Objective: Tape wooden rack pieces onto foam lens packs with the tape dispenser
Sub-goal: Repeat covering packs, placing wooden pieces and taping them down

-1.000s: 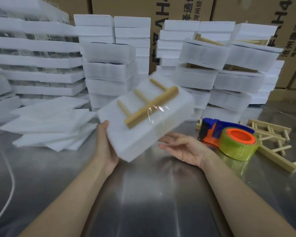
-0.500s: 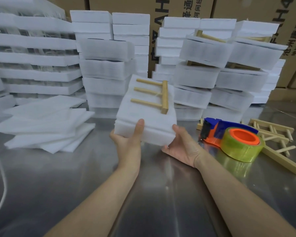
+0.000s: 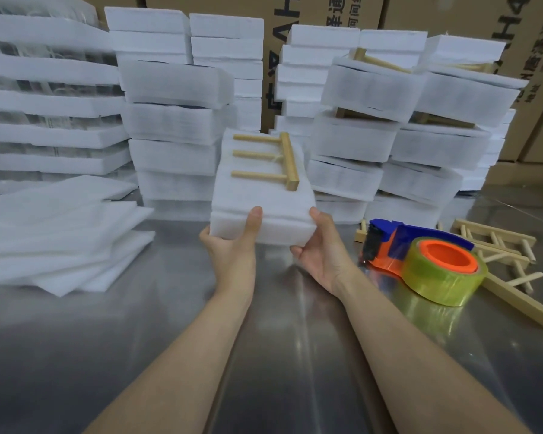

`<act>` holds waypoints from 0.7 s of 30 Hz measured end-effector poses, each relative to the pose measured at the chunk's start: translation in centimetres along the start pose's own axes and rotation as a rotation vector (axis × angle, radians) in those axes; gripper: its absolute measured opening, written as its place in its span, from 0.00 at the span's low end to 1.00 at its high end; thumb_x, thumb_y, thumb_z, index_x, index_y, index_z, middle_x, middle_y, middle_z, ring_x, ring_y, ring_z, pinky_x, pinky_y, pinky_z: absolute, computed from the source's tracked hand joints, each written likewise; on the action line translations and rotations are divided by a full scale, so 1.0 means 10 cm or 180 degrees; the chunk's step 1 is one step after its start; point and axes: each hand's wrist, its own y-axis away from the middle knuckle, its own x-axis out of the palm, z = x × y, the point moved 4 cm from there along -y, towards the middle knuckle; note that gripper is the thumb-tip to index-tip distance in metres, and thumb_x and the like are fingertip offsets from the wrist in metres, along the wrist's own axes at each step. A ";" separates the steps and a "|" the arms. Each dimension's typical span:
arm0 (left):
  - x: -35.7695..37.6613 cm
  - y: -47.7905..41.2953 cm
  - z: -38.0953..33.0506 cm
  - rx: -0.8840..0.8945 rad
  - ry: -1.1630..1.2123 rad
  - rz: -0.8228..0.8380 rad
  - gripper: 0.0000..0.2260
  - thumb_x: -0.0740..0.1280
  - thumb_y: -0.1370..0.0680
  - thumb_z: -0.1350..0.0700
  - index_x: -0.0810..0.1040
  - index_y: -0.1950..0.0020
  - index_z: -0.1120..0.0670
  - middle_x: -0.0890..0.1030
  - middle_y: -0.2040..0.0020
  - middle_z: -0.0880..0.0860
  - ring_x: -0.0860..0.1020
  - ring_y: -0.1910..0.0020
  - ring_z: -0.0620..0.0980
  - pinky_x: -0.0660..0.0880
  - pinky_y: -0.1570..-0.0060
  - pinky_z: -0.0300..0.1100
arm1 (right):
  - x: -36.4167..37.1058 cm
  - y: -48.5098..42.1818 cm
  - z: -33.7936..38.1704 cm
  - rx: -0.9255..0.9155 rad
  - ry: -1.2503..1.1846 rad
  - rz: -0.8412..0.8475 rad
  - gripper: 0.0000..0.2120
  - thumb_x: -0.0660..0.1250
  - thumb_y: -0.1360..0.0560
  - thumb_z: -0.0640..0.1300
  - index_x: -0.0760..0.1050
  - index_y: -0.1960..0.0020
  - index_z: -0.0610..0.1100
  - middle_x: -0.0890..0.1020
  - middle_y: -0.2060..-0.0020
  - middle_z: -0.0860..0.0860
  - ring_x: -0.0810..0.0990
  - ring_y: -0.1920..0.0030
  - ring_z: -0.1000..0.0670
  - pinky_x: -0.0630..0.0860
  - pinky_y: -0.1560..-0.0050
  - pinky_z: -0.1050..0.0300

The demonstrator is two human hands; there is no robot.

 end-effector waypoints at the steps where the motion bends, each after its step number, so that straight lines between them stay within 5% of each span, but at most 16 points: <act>1: 0.03 -0.02 0.02 -0.0078 0.0056 0.0061 0.33 0.78 0.33 0.48 0.64 0.37 0.56 0.78 0.42 0.50 0.79 0.46 0.44 0.77 0.44 0.43 | -0.03 -0.03 0.01 -0.0064 0.0004 -0.0047 0.19 0.63 0.26 0.53 0.73 0.37 0.47 0.81 0.42 0.48 0.78 0.41 0.48 0.74 0.49 0.60; 3: 0.07 -0.07 0.05 -0.0193 0.0179 0.0168 0.32 0.77 0.31 0.50 0.65 0.35 0.59 0.78 0.41 0.53 0.80 0.45 0.46 0.80 0.47 0.45 | -0.07 -0.10 0.01 -0.0205 0.0029 -0.0125 0.22 0.64 0.26 0.54 0.72 0.35 0.46 0.79 0.37 0.45 0.76 0.36 0.46 0.71 0.38 0.55; 6: 0.12 -0.16 0.10 -0.0100 0.0342 0.0431 0.26 0.73 0.26 0.56 0.66 0.33 0.62 0.77 0.37 0.57 0.79 0.40 0.50 0.80 0.47 0.46 | -0.09 -0.19 0.02 -0.0413 -0.0057 0.0008 0.28 0.68 0.28 0.54 0.70 0.31 0.44 0.78 0.36 0.45 0.76 0.39 0.49 0.73 0.43 0.59; 8: 0.16 -0.21 0.15 -0.0042 0.0305 0.0554 0.22 0.70 0.24 0.58 0.68 0.33 0.60 0.78 0.37 0.56 0.79 0.40 0.50 0.80 0.48 0.45 | -0.10 -0.27 0.02 -0.0471 -0.0132 0.0105 0.33 0.74 0.32 0.46 0.69 0.29 0.42 0.79 0.39 0.46 0.78 0.41 0.50 0.76 0.45 0.61; 10: 0.18 -0.28 0.22 -0.0114 0.0169 0.0536 0.15 0.71 0.25 0.57 0.74 0.41 0.60 0.81 0.46 0.55 0.82 0.49 0.49 0.81 0.54 0.41 | -0.13 -0.35 0.00 -0.0600 -0.0112 -0.0086 0.31 0.74 0.33 0.36 0.70 0.31 0.39 0.82 0.43 0.46 0.80 0.43 0.49 0.77 0.45 0.60; 12: 0.21 -0.37 0.30 -0.0229 -0.0006 0.0421 0.11 0.73 0.26 0.53 0.77 0.59 0.60 0.81 0.62 0.54 0.81 0.65 0.47 0.79 0.64 0.36 | -0.17 -0.43 -0.02 -0.0789 0.0056 -0.0481 0.24 0.70 0.29 0.32 0.72 0.35 0.38 0.84 0.49 0.47 0.82 0.47 0.50 0.78 0.47 0.61; 17: 0.44 -0.53 0.42 -0.0302 -0.0099 0.0417 0.18 0.73 0.27 0.47 0.75 0.69 0.58 0.78 0.75 0.50 0.77 0.75 0.45 0.75 0.71 0.35 | -0.28 -0.59 -0.11 -0.0881 0.0743 -0.1774 0.23 0.76 0.30 0.45 0.67 0.43 0.40 0.80 0.64 0.46 0.79 0.74 0.56 0.78 0.68 0.62; 21: 0.56 -0.59 0.42 -0.0122 0.0190 0.0343 0.15 0.70 0.24 0.47 0.75 0.56 0.58 0.81 0.63 0.54 0.79 0.72 0.47 0.77 0.71 0.38 | -0.24 -0.68 -0.12 -0.1178 0.1099 -0.1834 0.19 0.75 0.29 0.49 0.65 0.50 0.47 0.82 0.59 0.44 0.79 0.64 0.49 0.74 0.66 0.59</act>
